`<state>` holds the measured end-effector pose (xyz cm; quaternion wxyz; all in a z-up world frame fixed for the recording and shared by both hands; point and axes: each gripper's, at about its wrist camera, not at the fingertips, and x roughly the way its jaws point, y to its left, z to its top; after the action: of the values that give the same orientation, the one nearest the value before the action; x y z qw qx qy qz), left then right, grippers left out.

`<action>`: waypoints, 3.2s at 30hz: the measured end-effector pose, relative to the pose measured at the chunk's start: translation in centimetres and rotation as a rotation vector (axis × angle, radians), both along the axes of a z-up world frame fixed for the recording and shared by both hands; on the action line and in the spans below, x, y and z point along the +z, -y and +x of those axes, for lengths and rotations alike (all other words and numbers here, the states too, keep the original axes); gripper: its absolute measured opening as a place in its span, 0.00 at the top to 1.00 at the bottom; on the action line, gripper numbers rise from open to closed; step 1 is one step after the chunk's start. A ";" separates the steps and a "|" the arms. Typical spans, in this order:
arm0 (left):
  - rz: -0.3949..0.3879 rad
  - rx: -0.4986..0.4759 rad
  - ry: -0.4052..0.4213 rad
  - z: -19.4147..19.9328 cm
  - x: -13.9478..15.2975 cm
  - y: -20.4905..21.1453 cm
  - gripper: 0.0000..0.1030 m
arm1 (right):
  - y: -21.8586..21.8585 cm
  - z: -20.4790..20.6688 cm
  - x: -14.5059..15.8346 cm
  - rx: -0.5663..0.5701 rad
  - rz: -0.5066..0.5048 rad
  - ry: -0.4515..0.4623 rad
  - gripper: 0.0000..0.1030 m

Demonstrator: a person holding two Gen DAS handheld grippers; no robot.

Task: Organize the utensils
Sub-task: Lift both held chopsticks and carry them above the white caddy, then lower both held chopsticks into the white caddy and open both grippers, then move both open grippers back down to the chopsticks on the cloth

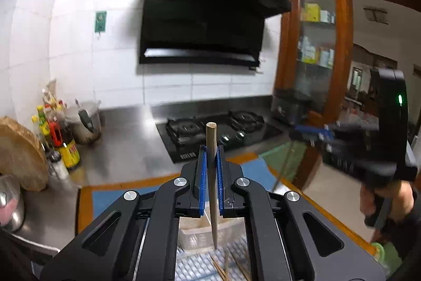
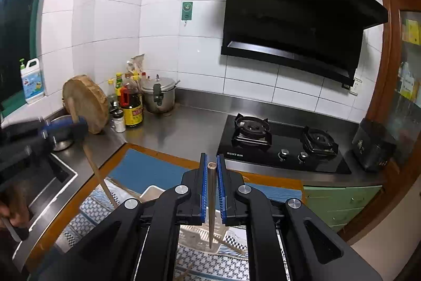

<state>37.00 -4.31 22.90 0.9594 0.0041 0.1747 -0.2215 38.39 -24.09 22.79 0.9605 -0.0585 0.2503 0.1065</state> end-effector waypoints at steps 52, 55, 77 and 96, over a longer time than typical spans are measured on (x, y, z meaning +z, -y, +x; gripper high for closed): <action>-0.009 0.068 -0.278 -12.6 -20.0 -4.1 0.86 | -3.5 -17.9 -20.9 0.075 0.062 -0.331 0.70; -0.006 0.070 -0.311 -13.5 -21.8 -4.3 0.86 | -4.4 -19.1 -23.1 0.069 0.070 -0.368 0.74; -0.002 -0.129 -0.521 -19.0 -30.5 -1.1 0.86 | -5.1 -20.4 -30.3 -0.003 0.211 -0.508 0.88; 0.062 -0.104 -0.564 -17.2 -32.6 0.8 0.86 | -2.7 -20.0 -30.7 -0.054 0.219 -0.511 0.91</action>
<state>19.81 -5.08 -9.68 0.8596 -0.0194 0.4410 -0.2572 18.41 -21.35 -7.92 0.8692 0.0812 0.4730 0.1185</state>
